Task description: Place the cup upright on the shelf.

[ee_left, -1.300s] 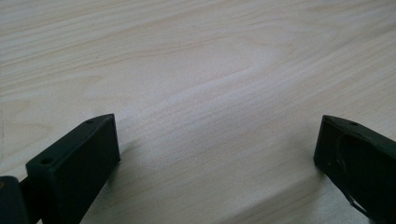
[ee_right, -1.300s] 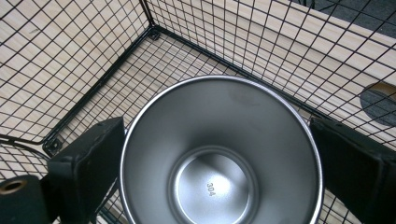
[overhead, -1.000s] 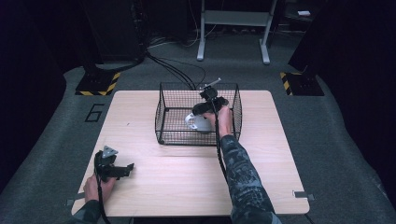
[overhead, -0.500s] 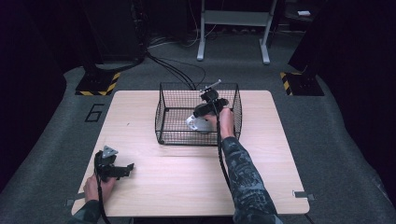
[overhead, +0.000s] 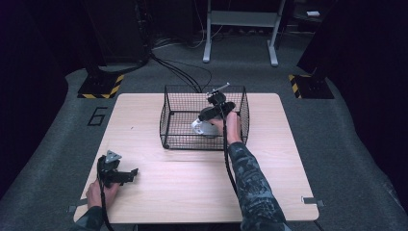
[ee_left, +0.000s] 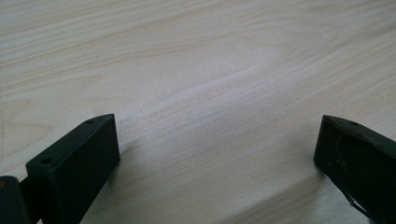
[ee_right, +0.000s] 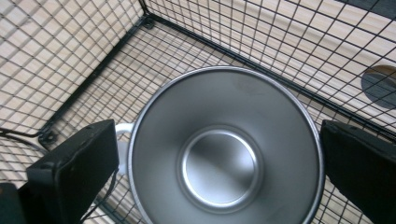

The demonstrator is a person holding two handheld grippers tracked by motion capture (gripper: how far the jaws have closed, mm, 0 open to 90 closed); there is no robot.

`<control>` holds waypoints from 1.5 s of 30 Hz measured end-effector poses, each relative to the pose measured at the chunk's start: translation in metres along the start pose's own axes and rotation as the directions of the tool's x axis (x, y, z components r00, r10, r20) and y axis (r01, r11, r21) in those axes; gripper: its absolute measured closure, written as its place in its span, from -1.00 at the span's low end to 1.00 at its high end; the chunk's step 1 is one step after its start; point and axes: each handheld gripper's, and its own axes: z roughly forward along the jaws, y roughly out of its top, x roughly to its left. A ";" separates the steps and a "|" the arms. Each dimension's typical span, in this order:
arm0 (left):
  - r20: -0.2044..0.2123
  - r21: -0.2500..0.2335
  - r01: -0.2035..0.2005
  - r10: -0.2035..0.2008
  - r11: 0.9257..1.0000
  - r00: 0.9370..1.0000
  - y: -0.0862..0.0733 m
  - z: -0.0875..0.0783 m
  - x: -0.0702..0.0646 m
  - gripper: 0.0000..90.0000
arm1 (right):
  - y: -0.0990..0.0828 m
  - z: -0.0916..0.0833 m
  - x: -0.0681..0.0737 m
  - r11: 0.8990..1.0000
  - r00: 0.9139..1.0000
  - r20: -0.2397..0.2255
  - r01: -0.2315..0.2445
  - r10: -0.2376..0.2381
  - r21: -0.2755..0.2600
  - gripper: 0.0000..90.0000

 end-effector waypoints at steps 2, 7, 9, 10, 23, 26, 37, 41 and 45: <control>0.000 0.000 0.000 0.000 1.000 1.000 0.000 0.000 0.000 -1.00 | 0.000 -0.005 0.000 1.000 1.000 0.000 0.015 -0.015 -0.012 -1.00; 0.000 0.000 0.000 0.000 1.000 1.000 0.000 0.000 0.000 -1.00 | -0.001 -0.028 0.003 0.998 1.000 -0.008 0.024 -0.024 -0.050 -1.00; 0.000 0.000 0.000 0.000 1.000 1.000 0.000 0.000 0.000 -1.00 | -0.002 -0.037 0.003 0.997 0.999 -0.031 0.036 -0.039 -0.067 -1.00; 0.000 0.000 0.000 0.000 1.000 1.000 0.000 0.000 0.000 -1.00 | -0.003 -0.042 0.004 0.996 0.998 -0.030 0.044 -0.046 -0.079 -1.00; 0.000 0.000 0.000 0.000 1.000 1.000 0.000 0.000 0.000 -1.00 | -0.032 -0.116 0.036 0.969 0.981 -0.068 0.166 -0.181 -0.185 -1.00; 0.000 0.000 0.000 0.000 1.000 1.000 0.000 0.000 0.000 -1.00 | -0.045 -0.130 0.040 0.960 0.976 -0.064 0.190 -0.207 -0.205 -1.00; -0.002 -0.003 0.000 0.000 1.000 1.000 0.000 0.000 0.000 -1.00 | -0.100 -0.157 0.034 0.956 0.980 -0.016 0.191 -0.199 -0.224 -1.00; -0.003 -0.004 0.001 -0.001 1.000 1.000 0.000 0.000 0.000 -1.00 | -0.123 -0.159 0.026 0.961 0.985 0.012 0.172 -0.174 -0.218 -1.00; 0.000 0.000 0.000 0.000 1.000 1.000 0.000 0.000 0.000 -1.00 | -0.148 -0.158 0.014 0.970 0.990 0.035 0.137 -0.133 -0.203 -1.00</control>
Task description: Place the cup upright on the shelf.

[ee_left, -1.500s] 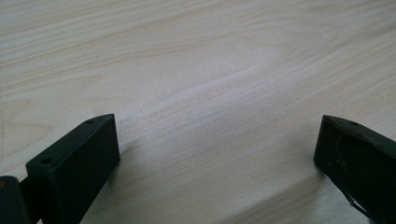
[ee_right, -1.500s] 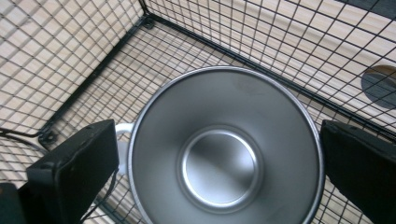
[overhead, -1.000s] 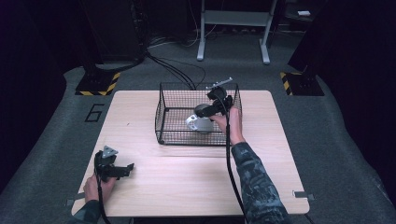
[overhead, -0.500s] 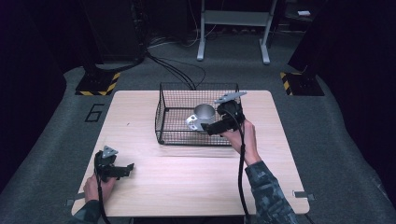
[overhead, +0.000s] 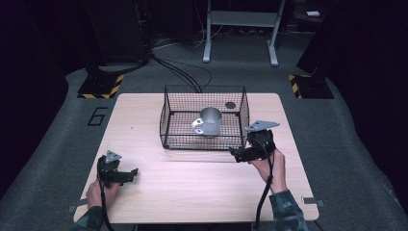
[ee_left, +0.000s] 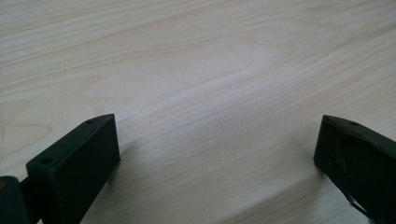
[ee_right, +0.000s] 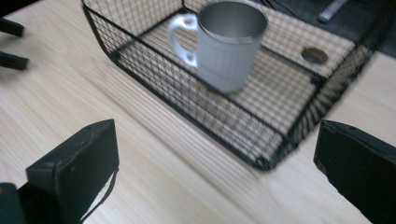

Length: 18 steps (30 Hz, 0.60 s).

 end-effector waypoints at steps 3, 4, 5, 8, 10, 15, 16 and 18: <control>-0.001 -0.002 0.001 -0.001 1.000 1.000 0.000 0.000 0.000 -1.00 | -0.021 -0.002 -0.007 0.999 0.999 0.027 -0.032 0.032 0.008 -1.00; -0.004 0.001 -0.009 0.009 1.000 1.000 0.000 0.000 0.001 -1.00 | -0.028 -0.002 -0.008 0.999 0.998 0.036 -0.048 0.047 0.011 -1.00; -0.004 0.001 -0.009 0.009 1.000 1.000 0.000 0.000 0.001 -1.00 | -0.034 -0.002 -0.011 0.998 0.998 0.039 -0.055 0.055 0.015 -1.00; -0.002 0.001 -0.008 0.008 1.000 1.000 0.000 0.000 0.001 -1.00 | -0.054 -0.002 -0.018 0.996 0.993 0.073 -0.090 0.089 0.015 -1.00; -0.002 0.001 -0.008 0.008 1.000 1.000 0.000 0.000 0.001 -1.00 | -0.067 -0.001 -0.022 0.993 0.988 0.097 -0.120 0.117 0.020 -1.00; -0.002 0.001 -0.008 0.008 1.000 1.000 0.000 0.000 0.001 -1.00 | -0.095 0.004 -0.033 0.985 0.977 0.146 -0.166 0.158 0.044 -1.00; -0.002 0.000 -0.007 0.007 1.000 1.000 0.000 0.000 0.001 -1.00 | -0.100 0.005 -0.035 0.984 0.975 0.151 -0.172 0.162 0.055 -1.00; -0.002 0.000 -0.007 0.007 1.000 1.000 0.000 0.000 0.001 -1.00 | -0.116 0.009 -0.041 0.977 0.968 0.167 -0.202 0.189 0.067 -1.00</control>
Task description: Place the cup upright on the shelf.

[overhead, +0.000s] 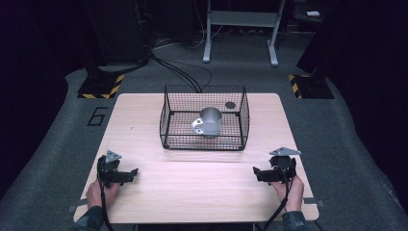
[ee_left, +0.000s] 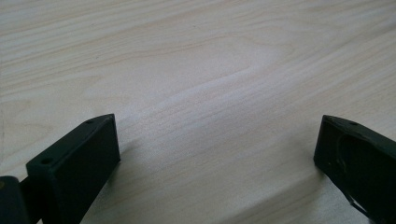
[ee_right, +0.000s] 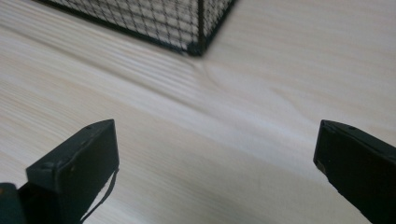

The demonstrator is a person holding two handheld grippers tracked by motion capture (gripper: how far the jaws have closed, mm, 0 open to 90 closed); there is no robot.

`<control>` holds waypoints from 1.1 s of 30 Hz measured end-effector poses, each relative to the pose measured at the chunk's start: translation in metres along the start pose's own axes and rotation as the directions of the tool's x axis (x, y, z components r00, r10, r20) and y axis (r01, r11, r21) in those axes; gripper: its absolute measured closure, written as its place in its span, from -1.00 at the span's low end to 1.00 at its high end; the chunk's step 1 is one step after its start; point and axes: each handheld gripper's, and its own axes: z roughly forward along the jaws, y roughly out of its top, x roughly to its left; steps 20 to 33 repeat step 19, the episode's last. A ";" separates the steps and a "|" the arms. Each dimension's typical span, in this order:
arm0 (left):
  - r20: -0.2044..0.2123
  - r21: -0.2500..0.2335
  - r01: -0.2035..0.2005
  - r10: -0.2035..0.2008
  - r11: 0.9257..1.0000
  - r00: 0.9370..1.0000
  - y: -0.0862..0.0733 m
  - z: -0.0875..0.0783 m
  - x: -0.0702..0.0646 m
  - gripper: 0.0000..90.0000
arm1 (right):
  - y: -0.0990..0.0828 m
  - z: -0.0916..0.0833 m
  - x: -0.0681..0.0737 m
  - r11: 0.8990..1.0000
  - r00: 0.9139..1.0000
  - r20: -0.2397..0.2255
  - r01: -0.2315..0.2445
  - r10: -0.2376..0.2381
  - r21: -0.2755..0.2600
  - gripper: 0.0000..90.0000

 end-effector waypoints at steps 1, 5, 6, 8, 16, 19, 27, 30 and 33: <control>0.000 0.000 -0.001 0.001 1.000 1.000 0.000 0.000 0.000 -1.00 | -0.005 0.002 -0.002 1.000 1.000 0.009 -0.015 0.015 0.012 -1.00; 0.001 0.000 -0.001 0.001 1.000 1.000 0.000 0.000 0.000 -1.00 | -0.030 0.013 -0.018 0.998 0.998 0.025 -0.060 0.059 0.032 -1.00; 0.000 0.000 -0.001 0.001 1.000 1.000 0.000 0.000 0.000 -1.00 | -0.038 0.017 -0.023 0.995 0.996 0.040 -0.085 0.084 0.046 -1.00; 0.000 0.000 -0.001 0.001 1.000 1.000 0.000 0.000 0.000 -1.00 | -0.045 0.020 -0.026 0.993 0.994 0.054 -0.100 0.097 0.058 -1.00; 0.001 0.001 -0.002 0.002 1.000 1.000 0.000 0.000 0.000 -1.00 | -0.060 0.022 -0.035 0.997 0.994 0.085 -0.074 0.074 0.000 -1.00; 0.000 0.000 0.000 0.000 1.000 1.000 0.000 0.000 0.000 -1.00 | -0.062 0.023 -0.036 0.996 0.993 0.085 -0.080 0.082 -0.026 -1.00; 0.000 0.000 0.000 0.000 1.000 1.000 0.000 0.000 0.000 -1.00 | -0.062 0.023 -0.036 0.996 0.993 0.085 -0.080 0.082 -0.026 -1.00; 0.000 0.000 0.000 0.000 1.000 1.000 0.000 0.000 0.000 -1.00 | -0.062 0.023 -0.036 0.996 0.993 0.085 -0.080 0.082 -0.026 -1.00; 0.000 0.000 0.000 0.000 1.000 1.000 0.000 0.000 0.000 -1.00 | -0.062 0.023 -0.036 0.996 0.993 0.085 -0.080 0.082 -0.026 -1.00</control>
